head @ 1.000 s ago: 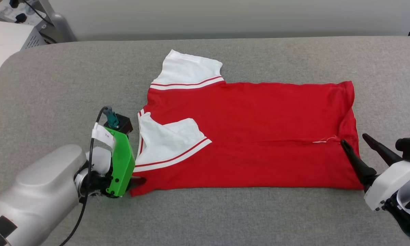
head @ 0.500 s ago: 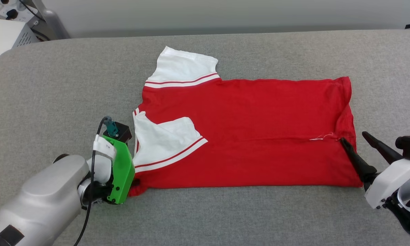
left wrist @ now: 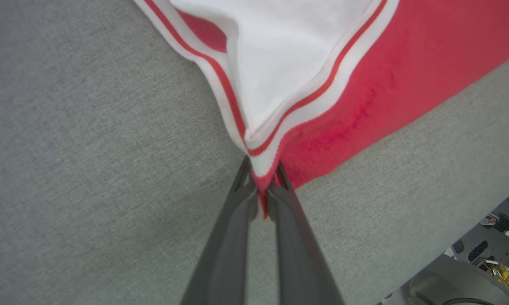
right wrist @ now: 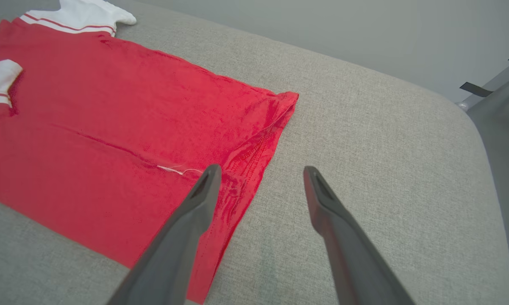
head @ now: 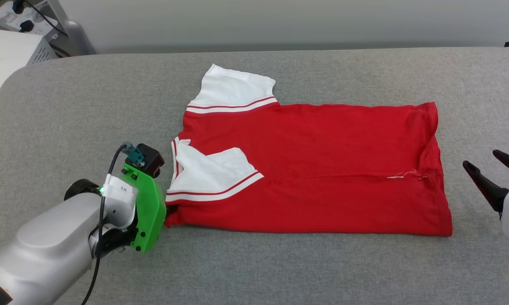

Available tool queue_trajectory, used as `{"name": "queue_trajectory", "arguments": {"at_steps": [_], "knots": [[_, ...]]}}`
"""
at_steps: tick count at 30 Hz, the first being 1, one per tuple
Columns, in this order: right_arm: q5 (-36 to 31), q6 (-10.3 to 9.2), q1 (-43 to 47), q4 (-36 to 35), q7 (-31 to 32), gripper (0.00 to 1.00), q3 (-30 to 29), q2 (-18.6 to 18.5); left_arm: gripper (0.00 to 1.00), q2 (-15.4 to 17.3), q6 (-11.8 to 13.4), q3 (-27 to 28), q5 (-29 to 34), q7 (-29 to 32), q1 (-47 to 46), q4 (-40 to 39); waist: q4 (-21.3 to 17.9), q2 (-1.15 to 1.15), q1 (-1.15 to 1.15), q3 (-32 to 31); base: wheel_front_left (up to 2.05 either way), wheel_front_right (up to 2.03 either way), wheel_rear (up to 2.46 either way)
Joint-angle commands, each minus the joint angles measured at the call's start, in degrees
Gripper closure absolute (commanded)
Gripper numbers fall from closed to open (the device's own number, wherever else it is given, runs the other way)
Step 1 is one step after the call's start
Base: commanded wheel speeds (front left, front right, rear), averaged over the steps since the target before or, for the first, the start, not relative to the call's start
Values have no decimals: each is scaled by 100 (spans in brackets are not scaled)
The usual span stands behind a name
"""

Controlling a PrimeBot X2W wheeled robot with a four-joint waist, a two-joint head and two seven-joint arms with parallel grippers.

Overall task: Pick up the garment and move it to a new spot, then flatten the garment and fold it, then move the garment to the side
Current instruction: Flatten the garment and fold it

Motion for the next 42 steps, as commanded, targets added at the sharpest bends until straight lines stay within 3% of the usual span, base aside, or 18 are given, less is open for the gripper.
{"name": "queue_trajectory", "arguments": {"at_steps": [1,5,11,16,26,27,28,37,42], "knots": [[94,-4,-19,-108,293,0,12,-55,100,65,-16,8,121,-68,-110,-63,-7,0,0,9,0,0,0],[444,-4,12,-308,1340,0,126,-156,100,179,-16,4,216,-158,-194,-201,-11,0,0,65,0,0,0],[575,-4,-52,-166,2174,0,256,-58,100,192,-16,-1,336,-216,-310,-317,54,0,0,199,0,0,0],[511,-4,-152,274,2321,0,406,279,100,141,-16,-5,425,-238,-366,-350,137,0,0,346,0,0,0],[570,-4,-179,1214,1965,0,982,790,100,55,-16,-14,517,-288,-285,-295,278,0,0,515,0,0,0],[587,-4,-184,1232,1886,83,1020,798,100,62,-16,-15,521,-296,-246,-290,270,0,0,504,0,0,0],[610,-4,-186,1252,1799,100,1065,794,100,73,-16,-16,522,-317,-189,-276,252,0,0,474,0,0,0],[842,-4,-40,1069,1132,100,1178,463,100,132,-16,-19,280,-571,377,-252,101,0,0,40,0,0,0],[983,-4,258,671,918,100,1076,227,100,325,-16,-20,163,-710,678,-413,58,0,0,-241,0,0,0]]}}
